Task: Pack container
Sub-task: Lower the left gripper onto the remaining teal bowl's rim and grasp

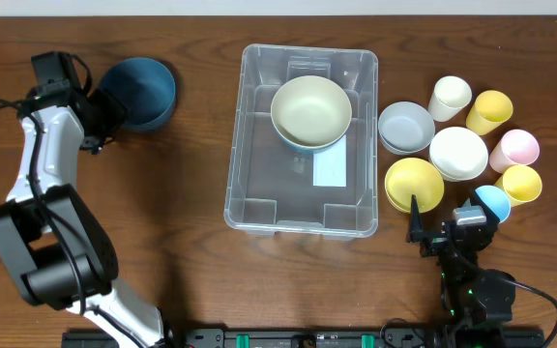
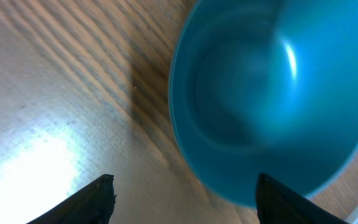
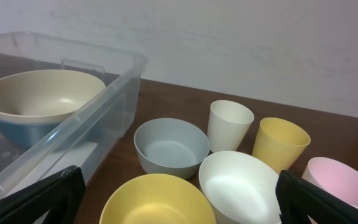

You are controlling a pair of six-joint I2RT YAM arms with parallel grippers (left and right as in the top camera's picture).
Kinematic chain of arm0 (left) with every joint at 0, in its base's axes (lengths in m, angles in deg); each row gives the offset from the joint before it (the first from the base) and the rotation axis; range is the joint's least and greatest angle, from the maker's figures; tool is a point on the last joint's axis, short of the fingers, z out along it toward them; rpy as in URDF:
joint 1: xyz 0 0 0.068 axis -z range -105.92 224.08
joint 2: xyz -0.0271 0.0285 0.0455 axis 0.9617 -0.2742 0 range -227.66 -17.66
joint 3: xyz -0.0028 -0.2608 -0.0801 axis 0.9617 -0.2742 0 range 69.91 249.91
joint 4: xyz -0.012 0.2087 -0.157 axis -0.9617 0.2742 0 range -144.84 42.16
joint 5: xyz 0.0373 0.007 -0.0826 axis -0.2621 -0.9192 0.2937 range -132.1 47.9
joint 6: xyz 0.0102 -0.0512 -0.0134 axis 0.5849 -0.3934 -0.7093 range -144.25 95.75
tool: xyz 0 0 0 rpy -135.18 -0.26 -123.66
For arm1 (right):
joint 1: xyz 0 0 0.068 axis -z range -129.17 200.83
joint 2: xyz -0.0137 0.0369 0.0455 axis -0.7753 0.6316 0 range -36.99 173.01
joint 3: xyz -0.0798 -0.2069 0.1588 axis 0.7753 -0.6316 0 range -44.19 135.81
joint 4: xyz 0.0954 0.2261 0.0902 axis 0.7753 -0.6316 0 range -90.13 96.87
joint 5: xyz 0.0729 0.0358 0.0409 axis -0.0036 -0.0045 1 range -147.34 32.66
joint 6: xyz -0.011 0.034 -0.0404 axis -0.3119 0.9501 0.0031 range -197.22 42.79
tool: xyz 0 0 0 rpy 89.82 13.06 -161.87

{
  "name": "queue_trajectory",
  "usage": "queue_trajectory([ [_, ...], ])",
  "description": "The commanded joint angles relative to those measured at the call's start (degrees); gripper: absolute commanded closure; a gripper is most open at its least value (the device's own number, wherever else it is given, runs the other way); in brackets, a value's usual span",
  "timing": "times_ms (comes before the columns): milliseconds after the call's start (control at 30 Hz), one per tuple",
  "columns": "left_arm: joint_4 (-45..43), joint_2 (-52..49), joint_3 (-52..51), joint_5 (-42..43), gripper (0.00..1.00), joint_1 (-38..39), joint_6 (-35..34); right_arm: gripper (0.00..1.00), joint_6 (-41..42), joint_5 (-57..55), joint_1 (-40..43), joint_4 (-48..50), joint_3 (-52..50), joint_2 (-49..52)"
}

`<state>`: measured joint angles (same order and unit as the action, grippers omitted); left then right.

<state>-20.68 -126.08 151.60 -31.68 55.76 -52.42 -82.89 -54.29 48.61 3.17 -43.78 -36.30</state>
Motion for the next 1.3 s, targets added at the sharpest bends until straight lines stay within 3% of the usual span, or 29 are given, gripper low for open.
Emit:
queue_trajectory([
  [0, -1.73, -2.54, -0.59, 1.62, 0.26, -0.24, 0.44, 0.01, -0.61, 0.39, 0.55, -0.22, -0.09, -0.28],
  [400, -5.4, -7.21, -0.59, 1.6, 0.27, -0.26, 0.39, 0.01, -0.61, 0.39, 0.55, -0.24, -0.09, -0.28],
  [467, -5.68, -7.61, -0.59, 1.6, 0.35, -0.24, 0.39, 0.01, -0.61, 0.39, 0.55, -0.22, -0.09, -0.28],
  [567, -6.29, -7.63, -0.57, 1.62, 0.67, -0.26, 0.39, 0.01, -0.63, 0.39, 0.55, -0.22, -0.09, -0.28],
  [633, -6.45, -7.63, -0.57, 1.6, 0.75, -0.26, 0.42, 0.01, -0.63, 0.39, 0.55, -0.22, -0.09, -0.28],
  [833, -6.43, -7.54, -0.33, 1.6, 0.81, -0.39, 0.44, 0.01, -0.63, 0.42, 0.55, -0.22, -0.09, -0.31],
  [1000, -6.4, -5.14, -0.04, 1.6, 0.94, -1.57, 0.46, 0.01, -0.61, 0.39, 0.55, -0.24, -0.09, -0.31],
  [1267, -4.7, 5.68, -0.02, 1.62, 0.94, -2.29, 0.44, 0.01, -0.61, 0.39, 0.55, -0.22, -0.09, -0.28],
])
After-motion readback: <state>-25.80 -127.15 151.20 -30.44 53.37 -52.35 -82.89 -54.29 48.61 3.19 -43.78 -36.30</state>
